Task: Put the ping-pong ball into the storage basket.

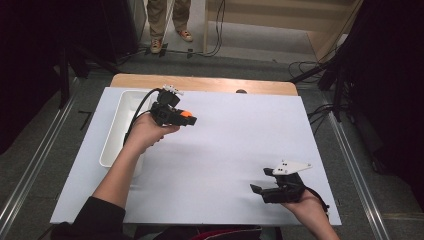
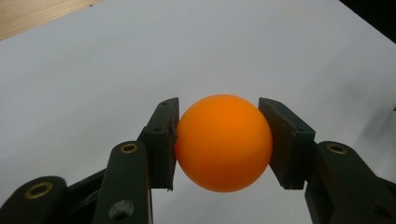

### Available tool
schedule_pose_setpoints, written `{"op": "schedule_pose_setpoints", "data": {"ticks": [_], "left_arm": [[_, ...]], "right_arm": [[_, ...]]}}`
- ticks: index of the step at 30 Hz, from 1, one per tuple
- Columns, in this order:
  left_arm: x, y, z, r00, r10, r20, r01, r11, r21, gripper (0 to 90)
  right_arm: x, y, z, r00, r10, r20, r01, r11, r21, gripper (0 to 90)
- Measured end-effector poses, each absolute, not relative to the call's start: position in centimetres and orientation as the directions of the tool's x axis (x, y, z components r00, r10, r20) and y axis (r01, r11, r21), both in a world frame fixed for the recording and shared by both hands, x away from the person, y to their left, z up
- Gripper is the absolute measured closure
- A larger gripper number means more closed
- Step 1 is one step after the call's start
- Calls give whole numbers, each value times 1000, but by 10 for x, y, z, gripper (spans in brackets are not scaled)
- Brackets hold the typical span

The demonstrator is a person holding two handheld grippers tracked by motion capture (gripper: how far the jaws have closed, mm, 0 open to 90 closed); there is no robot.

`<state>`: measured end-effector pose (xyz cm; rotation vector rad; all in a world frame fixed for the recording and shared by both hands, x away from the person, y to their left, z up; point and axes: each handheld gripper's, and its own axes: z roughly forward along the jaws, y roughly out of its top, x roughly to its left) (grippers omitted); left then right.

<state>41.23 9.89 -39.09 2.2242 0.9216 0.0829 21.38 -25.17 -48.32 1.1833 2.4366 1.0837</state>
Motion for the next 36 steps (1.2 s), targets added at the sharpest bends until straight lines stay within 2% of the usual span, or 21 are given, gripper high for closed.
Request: {"op": "schedule_pose_setpoints", "data": {"ticks": [36], "left_arm": [[419, 134, -382, 694, 696, -183, 625, -456, 634, 499]], "right_arm": [[214, -251, -483, -651, 751, 116, 589, 402, 701, 220]]}}
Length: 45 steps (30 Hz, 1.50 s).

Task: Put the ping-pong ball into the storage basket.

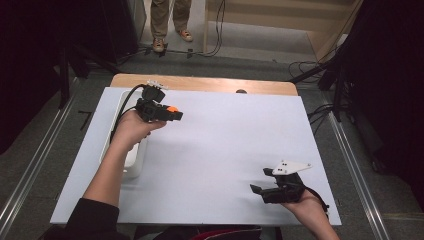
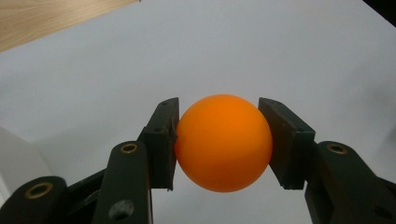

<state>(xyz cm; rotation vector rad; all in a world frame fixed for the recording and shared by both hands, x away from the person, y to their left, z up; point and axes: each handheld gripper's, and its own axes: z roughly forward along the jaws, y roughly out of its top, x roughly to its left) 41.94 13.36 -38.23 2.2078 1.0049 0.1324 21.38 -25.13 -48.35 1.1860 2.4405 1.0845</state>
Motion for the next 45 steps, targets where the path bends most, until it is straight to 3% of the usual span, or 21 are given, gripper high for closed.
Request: {"op": "schedule_pose_setpoints", "data": {"ticks": [45], "left_arm": [[422, 182, -370, 596, 790, -146, 663, -381, 645, 498]], "right_arm": [[213, -252, -483, -650, 751, 114, 588, 403, 701, 220]]}}
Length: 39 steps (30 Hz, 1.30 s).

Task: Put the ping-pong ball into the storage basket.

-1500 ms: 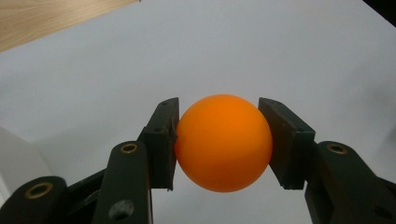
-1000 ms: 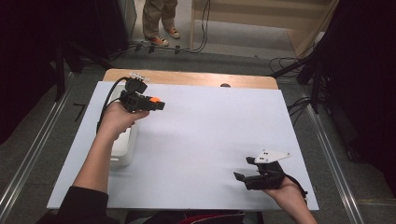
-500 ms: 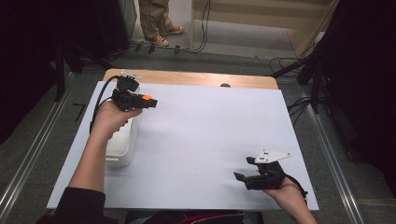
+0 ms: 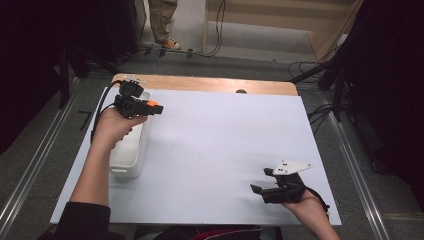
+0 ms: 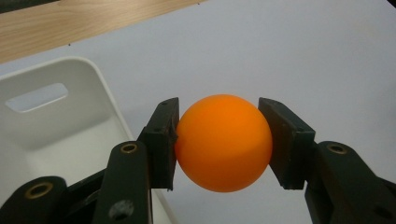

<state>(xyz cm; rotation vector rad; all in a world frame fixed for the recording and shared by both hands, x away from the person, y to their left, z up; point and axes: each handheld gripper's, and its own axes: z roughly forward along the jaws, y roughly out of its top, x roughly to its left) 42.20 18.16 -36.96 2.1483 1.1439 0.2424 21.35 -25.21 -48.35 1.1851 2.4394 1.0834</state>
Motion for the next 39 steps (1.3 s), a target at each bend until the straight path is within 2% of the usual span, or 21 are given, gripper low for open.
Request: {"op": "schedule_pose_setpoints", "data": {"ticks": [39], "left_arm": [[418, 222, -368, 487, 865, -117, 685, -297, 665, 498]], "right_arm": [[217, -249, -482, -658, 744, 114, 583, 408, 703, 220]]}}
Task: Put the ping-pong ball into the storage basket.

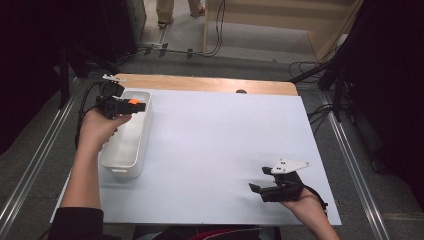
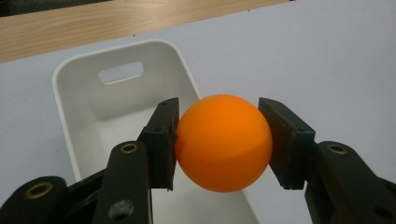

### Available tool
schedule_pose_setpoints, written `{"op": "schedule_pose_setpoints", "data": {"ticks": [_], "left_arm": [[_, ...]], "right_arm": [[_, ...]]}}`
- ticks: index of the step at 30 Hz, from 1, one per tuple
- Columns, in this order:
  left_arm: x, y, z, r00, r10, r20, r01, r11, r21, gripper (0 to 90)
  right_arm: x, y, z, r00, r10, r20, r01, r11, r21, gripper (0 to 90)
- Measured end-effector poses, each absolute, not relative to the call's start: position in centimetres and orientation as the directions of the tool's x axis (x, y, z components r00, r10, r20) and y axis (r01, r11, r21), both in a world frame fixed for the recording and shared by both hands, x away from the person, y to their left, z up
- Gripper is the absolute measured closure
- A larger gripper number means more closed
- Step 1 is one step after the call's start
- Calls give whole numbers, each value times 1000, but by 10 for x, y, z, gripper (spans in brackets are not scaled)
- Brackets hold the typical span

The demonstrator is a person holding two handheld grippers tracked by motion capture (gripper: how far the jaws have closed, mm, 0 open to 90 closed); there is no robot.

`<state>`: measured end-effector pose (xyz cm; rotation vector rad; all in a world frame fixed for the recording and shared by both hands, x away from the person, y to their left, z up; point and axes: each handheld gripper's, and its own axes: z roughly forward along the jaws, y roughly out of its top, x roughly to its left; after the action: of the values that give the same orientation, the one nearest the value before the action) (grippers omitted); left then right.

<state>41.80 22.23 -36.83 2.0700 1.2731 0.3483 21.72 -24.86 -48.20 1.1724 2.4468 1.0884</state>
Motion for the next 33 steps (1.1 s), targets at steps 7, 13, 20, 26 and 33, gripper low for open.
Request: {"op": "schedule_pose_setpoints", "data": {"ticks": [7, 13, 20, 26, 33], "left_arm": [[419, 228, -371, 459, 883, -97, 691, -286, 664, 498], [422, 231, -374, 440, 892, -105, 703, -269, 658, 498], [424, 229, -379, 427, 899, -93, 707, -268, 655, 498], [426, 229, -385, 411, 908, -79, 708, -263, 655, 497], [428, 228, -392, 402, 912, -82, 714, -256, 651, 497]], "right_arm": [[217, -249, -482, -657, 744, 117, 583, 405, 704, 220], [216, -250, -482, -657, 746, 113, 583, 407, 703, 220], [216, -250, -482, -657, 745, 111, 581, 408, 704, 220], [216, -250, -482, -656, 747, 112, 583, 407, 703, 220], [216, -250, -482, -656, 746, 113, 585, 408, 701, 220]]}}
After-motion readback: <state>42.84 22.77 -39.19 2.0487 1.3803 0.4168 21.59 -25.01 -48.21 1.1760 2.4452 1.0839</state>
